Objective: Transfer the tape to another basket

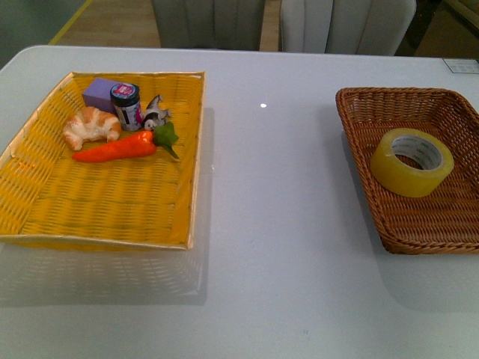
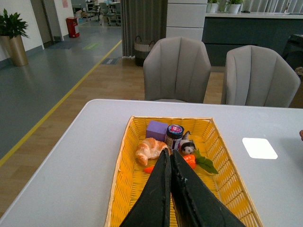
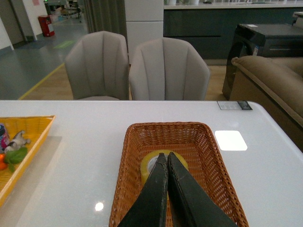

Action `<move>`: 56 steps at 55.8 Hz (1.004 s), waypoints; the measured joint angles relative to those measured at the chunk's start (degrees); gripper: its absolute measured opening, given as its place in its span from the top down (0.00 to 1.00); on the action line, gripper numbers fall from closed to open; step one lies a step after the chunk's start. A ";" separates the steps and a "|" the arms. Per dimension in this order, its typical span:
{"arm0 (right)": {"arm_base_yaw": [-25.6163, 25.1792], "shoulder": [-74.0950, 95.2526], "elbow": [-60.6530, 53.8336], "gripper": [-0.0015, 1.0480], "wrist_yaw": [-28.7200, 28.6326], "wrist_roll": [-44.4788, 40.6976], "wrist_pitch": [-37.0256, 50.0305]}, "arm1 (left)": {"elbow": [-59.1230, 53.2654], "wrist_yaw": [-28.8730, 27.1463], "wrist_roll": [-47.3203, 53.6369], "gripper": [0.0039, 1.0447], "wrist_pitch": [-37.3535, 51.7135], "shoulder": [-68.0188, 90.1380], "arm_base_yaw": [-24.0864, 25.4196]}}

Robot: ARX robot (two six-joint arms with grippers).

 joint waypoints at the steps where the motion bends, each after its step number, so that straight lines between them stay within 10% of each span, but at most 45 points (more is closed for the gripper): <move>1: 0.00 -0.46 0.00 0.98 0.00 0.00 -0.37 | 0.00 0.00 0.00 0.99 0.00 0.00 0.00; 46: 0.09 -15.15 0.02 0.98 0.17 -0.02 -15.43 | 0.00 -0.02 0.00 0.99 0.00 -0.02 0.00; 56: 0.09 -15.17 0.02 0.71 0.17 -0.09 -15.43 | 0.00 0.00 0.00 0.66 0.00 -0.02 0.00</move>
